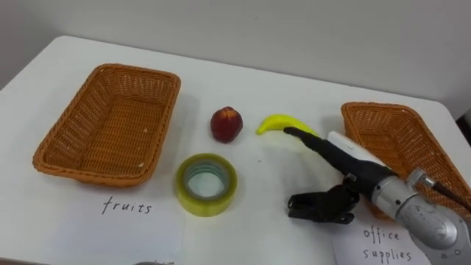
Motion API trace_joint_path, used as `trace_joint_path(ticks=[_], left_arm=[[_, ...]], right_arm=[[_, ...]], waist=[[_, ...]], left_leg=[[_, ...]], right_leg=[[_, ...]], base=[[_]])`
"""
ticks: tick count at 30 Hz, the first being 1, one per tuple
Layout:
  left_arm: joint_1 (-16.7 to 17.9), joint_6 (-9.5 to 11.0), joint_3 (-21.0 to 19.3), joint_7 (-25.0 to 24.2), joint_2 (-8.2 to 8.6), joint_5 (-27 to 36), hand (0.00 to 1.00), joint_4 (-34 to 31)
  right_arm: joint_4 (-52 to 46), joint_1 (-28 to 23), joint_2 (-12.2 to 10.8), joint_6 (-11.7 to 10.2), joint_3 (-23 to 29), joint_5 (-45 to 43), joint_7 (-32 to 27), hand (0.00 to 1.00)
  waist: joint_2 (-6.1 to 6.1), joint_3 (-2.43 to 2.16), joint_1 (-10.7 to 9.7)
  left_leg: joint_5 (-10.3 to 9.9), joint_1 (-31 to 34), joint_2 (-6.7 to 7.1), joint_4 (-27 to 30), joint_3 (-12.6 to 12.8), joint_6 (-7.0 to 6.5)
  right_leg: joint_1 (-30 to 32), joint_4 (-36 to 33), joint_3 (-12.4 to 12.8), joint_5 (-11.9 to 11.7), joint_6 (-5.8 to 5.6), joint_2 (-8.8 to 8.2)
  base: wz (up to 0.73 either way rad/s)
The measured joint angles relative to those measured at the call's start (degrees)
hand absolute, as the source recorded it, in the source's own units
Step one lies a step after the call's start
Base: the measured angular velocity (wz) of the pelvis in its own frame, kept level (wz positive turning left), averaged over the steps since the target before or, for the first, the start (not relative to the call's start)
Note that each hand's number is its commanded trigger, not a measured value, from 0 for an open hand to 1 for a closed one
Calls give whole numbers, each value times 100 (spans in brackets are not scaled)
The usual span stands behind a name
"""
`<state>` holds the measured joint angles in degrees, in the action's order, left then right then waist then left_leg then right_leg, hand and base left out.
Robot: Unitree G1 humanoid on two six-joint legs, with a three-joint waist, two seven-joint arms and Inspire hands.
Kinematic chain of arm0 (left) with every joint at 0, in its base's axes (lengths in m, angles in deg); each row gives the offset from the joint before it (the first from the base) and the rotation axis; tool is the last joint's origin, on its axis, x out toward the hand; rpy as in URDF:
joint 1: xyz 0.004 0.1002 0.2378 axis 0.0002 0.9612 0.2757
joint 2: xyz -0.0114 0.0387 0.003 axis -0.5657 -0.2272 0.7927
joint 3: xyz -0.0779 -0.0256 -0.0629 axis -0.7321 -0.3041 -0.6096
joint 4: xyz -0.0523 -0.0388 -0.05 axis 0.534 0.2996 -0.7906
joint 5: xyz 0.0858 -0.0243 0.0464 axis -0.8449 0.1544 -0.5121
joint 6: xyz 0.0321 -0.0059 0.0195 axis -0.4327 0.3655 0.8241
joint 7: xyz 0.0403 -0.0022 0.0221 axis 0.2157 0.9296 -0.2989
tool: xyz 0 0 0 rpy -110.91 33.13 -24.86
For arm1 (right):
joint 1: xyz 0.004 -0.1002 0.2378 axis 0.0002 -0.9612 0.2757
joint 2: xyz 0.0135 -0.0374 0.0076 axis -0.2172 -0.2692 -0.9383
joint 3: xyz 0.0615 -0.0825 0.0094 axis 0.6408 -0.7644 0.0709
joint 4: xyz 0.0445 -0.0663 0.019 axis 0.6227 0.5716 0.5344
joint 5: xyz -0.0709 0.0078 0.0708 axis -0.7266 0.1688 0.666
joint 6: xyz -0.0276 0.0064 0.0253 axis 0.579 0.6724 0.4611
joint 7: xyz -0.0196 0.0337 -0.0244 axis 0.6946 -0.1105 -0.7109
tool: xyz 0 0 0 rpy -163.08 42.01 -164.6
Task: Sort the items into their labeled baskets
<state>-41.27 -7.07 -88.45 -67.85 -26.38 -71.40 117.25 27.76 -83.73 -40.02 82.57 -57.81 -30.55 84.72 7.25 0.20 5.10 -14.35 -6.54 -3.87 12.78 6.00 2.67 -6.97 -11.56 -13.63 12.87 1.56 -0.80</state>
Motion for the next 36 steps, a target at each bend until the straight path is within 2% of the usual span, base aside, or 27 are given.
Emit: trace_joint_path(ticks=[5, 10, 16, 18, 25, 36], left_arm=[[-17, -4, 1, 0, -2, 0, 0, -14], [-14, 5, 138, 98, -26, 0, 0, -133], [-30, 5, 196, 102, -42, -4, 0, -129], [-65, 0, 200, 102, -43, -6, 0, -128], [-74, -99, 262, 193, -43, 10, 0, -121], [-73, -171, 368, 415, -43, 43, 0, -122]], right_arm=[[150, -91, 0, 171, -8, -9, 111, 0], [175, -208, 0, 173, -8, 34, 288, 0], [214, -214, -1, 174, -8, 16, 439, 0], [315, -215, -1, 182, -12, -91, 439, 0], [428, -212, -1, 413, 10, -419, 436, 0], [426, -156, 0, 423, 22, -445, 433, 0]], waist=[[6, 0, 1], [43, -12, 2], [80, -4, -2], [78, -2, 6], [45, -3, -11], [-44, -10, -14]], left_leg=[[5, 8, 14, 0, 0, -8], [5, -4, 15, -6, -2, -8], [5, 6, 15, -3, -2, -9], [4, 19, 16, 5, -2, -9], [3, 89, 12, 87, -2, -11], [3, 87, 14, 85, -2, -12]], right_leg=[[5, 3, -12, 3, -6, -6], [-6, -5, -20, 2, -7, 12], [-27, -8, -38, -5, -16, 9], [-24, -8, -39, -6, -19, 6], [15, -12, -59, -10, -16, 2], [14, -8, -62, -11, -18, 1]], base=[[0], [0], [0], [0], [0], [0]])
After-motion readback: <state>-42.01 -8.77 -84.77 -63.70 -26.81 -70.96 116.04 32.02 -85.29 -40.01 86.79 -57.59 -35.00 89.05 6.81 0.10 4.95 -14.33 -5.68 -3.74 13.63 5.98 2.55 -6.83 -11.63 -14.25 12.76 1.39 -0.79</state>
